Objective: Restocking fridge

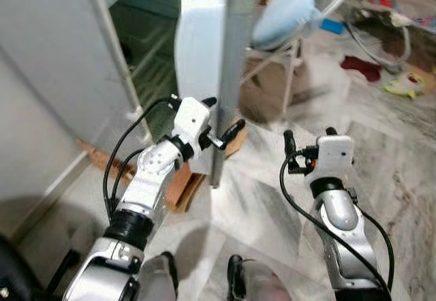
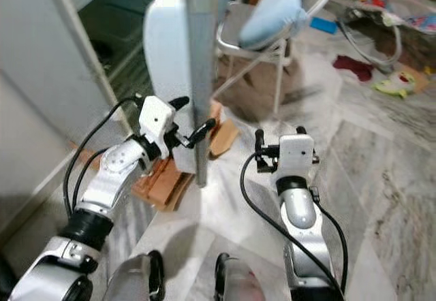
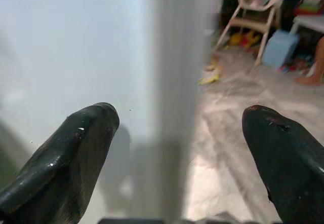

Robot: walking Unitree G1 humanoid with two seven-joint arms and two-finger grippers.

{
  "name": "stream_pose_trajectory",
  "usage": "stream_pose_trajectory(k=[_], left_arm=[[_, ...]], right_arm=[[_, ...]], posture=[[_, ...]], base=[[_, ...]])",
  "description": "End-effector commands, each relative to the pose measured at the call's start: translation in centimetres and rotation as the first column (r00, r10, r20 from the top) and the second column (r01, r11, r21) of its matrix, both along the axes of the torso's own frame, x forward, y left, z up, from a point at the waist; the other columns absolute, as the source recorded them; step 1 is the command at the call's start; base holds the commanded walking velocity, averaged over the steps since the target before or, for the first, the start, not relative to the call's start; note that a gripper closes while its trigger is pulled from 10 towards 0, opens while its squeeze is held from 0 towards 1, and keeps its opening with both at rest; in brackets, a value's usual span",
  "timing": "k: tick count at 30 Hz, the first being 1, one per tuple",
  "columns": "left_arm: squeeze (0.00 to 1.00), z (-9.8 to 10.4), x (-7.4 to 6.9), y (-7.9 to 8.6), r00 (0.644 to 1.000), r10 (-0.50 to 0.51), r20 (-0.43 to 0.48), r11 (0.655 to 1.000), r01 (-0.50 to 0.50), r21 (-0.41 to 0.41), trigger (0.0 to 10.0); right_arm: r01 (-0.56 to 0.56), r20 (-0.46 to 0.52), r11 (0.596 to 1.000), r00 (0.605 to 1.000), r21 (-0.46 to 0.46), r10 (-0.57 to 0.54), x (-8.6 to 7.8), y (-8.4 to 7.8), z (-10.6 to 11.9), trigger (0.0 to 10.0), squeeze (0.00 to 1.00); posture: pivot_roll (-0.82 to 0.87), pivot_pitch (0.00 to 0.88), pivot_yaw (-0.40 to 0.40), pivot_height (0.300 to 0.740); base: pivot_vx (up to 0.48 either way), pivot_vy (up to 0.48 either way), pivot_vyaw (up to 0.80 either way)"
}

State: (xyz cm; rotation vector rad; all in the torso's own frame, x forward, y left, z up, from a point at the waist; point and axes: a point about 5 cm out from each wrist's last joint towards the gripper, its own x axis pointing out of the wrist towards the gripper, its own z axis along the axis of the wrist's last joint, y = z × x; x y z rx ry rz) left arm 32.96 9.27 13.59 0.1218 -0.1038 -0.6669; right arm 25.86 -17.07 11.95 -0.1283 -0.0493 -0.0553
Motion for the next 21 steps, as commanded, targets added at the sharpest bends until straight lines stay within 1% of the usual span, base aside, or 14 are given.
stream_pose_trajectory(k=[1,3,4,5,8,9,12,13,14,15,17,18,21], left_arm=[[0.00,-0.3,0.3,1.6,0.998,0.063,-0.019,0.998,-0.063,0.011,10.0],[0.00,-0.4,0.3,2.5,0.996,0.086,-0.023,0.996,-0.086,0.006,10.0],[0.00,-0.4,0.2,2.9,0.995,0.098,-0.026,0.995,-0.098,-0.005,10.0],[0.00,-0.4,0.2,2.9,0.995,0.098,-0.026,0.995,-0.098,-0.005,10.0],[0.00,-0.9,-0.4,3.9,0.991,0.130,-0.045,0.991,-0.131,-0.021,10.0],[0.00,-1.5,-0.8,4.2,0.988,0.147,-0.054,0.989,-0.148,-0.015,10.0],[0.00,-1.8,-1.0,4.4,0.986,0.155,-0.060,0.988,-0.156,-0.015,10.0],[0.00,-2.5,-1.5,4.6,0.984,0.160,-0.075,0.987,-0.160,-0.005,10.0],[0.00,-2.5,-1.5,4.6,0.984,0.160,-0.075,0.987,-0.160,-0.005,10.0],[0.00,-2.9,-1.9,4.6,0.983,0.161,-0.082,0.987,-0.162,0.002,10.0],[0.00,-3.0,-2.0,4.6,0.984,0.159,-0.080,0.987,-0.158,0.013,10.0],[0.00,-3.0,-1.9,4.6,0.984,0.159,-0.077,0.987,-0.158,0.017,10.0],[0.00,-2.7,-1.8,4.6,0.984,0.163,-0.070,0.987,-0.162,0.021,10.0]], right_arm=[[0.064,0.006,0.998,0.998,-0.013,-0.064,-0.5,-1.1,0.1,10.0,0.00],[0.079,0.005,0.997,0.997,-0.022,-0.079,-0.6,-1.3,0.0,10.0,0.00],[0.084,0.000,0.996,0.996,-0.023,-0.084,-0.7,-1.3,-0.2,10.0,0.00],[0.084,0.000,0.996,0.996,-0.023,-0.084,-0.7,-1.3,-0.2,10.0,0.00],[0.087,-0.013,0.996,0.996,-0.020,-0.088,-0.8,-1.2,-0.6,10.0,0.00],[0.081,-0.018,0.997,0.997,-0.011,-0.081,-0.7,-1.0,-0.8,10.0,0.00],[0.075,-0.018,0.997,0.997,-0.004,-0.075,-0.6,-0.8,-0.7,10.0,0.00],[0.061,-0.020,0.998,0.998,-0.003,-0.061,-0.5,-0.6,-0.7,10.0,0.00],[0.061,-0.020,0.998,0.998,-0.003,-0.061,-0.5,-0.6,-0.7,10.0,0.00],[0.053,-0.036,0.999,0.998,-0.003,-0.053,-0.4,-0.4,-1.0,10.0,0.00],[0.063,-0.050,0.998,0.997,0.004,-0.063,-0.3,-0.5,-1.2,10.0,0.00],[0.056,-0.061,0.998,0.997,0.024,-0.054,-0.2,-0.5,-1.3,10.0,0.00],[0.051,-0.063,0.998,0.997,0.027,-0.049,0.0,-0.5,-1.3,10.0,0.00]], posture=[[-0.06,0.162,-0.042,0.740],[-0.05,0.160,-0.042,0.740],[-0.05,0.155,-0.040,0.740],[-0.05,0.155,-0.040,0.740],[-0.05,0.140,-0.035,0.740],[-0.05,0.135,-0.035,0.740],[-0.05,0.135,-0.035,0.740],[-0.05,0.124,-0.035,0.740],[-0.05,0.124,-0.035,0.740],[-0.05,0.118,-0.039,0.740],[-0.05,0.115,-0.041,0.740],[-0.05,0.114,-0.042,0.740],[-0.05,0.112,-0.042,0.740]], base=[[0.000,0.000,-0.80],[0.000,0.000,-0.80],[0.326,0.000,-0.80],[0.326,0.000,-0.80],[0.413,-0.087,-0.80],[0.420,0.000,-0.80],[0.423,0.000,-0.80],[0.424,0.000,0.00],[0.424,0.000,0.00],[0.428,0.000,0.00],[0.429,0.000,0.00],[0.431,0.000,0.00],[0.431,0.000,0.00]])
